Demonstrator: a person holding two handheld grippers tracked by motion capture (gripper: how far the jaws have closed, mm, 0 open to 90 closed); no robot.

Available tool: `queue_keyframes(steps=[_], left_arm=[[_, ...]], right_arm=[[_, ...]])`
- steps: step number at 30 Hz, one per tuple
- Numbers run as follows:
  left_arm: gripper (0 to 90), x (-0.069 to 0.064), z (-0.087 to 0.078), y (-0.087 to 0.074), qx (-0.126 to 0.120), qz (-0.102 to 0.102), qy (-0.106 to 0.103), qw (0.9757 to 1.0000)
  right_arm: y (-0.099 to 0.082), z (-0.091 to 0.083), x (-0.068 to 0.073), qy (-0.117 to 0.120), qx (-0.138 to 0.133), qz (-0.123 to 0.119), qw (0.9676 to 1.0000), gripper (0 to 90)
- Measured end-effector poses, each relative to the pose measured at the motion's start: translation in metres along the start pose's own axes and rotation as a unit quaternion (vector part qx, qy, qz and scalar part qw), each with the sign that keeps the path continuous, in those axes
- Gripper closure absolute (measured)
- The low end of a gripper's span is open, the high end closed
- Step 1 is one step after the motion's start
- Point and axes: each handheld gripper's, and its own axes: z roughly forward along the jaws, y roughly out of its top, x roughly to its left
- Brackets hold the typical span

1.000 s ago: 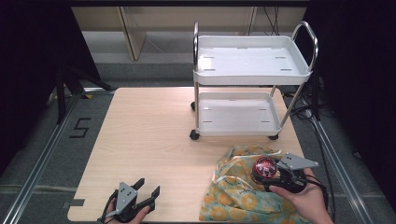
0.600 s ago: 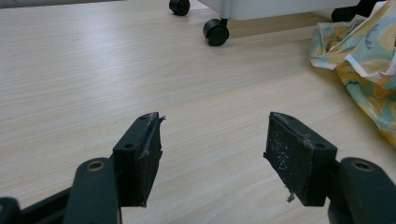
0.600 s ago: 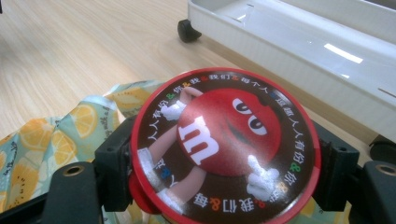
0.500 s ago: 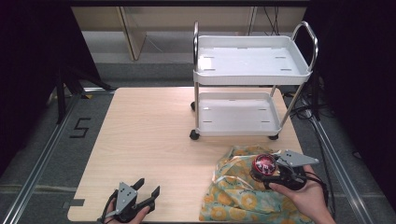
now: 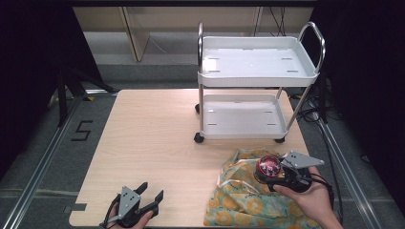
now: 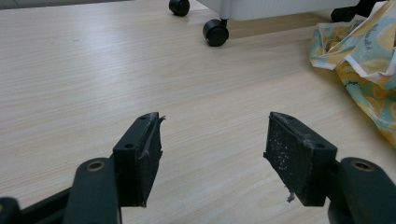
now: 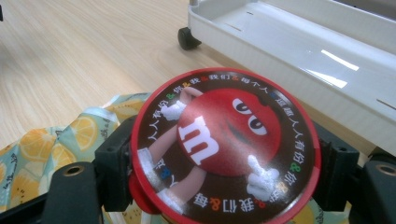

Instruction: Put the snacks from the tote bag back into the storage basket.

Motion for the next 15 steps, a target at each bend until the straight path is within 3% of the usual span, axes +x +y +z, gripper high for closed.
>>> queue_keyframes(steps=[3, 5, 10, 11, 12, 15], left_arm=[[35.4, -0.0001, 0.0000, 0.0001, 0.000, -0.001, 0.000, 1.0000], [35.4, 0.0007, 0.0003, 0.0003, 0.000, 0.005, -0.003, 1.0000], [35.4, 0.0002, 0.0002, 0.0003, -0.002, 0.003, -0.002, 1.0000], [35.4, 0.0001, 0.0001, 0.0002, -0.002, 0.001, -0.001, 1.0000], [35.4, -0.0002, -0.0001, 0.0001, -0.001, -0.001, 0.000, 1.0000], [35.4, -0.0002, 0.0001, 0.0001, -0.001, -0.001, -0.001, 1.0000]], right_arm=[[0.0018, -0.0011, 0.0028, 0.002, 0.005, 0.014, 0.9999, 26.7], [0.0029, 0.0003, 0.0008, 0.002, -0.002, -0.002, 1.0000, 26.7], [0.0060, 0.0005, 0.0029, 0.001, 0.000, 0.002, 1.0000, 26.7], [0.0071, 0.0010, 0.0015, 0.001, -0.003, -0.008, 1.0000, 26.7], [0.0080, 0.0006, 0.0038, -0.001, -0.001, 0.007, 1.0000, 26.7], [0.0102, 0.0014, 0.0024, 0.006, -0.001, -0.007, 1.0000, 26.7]])
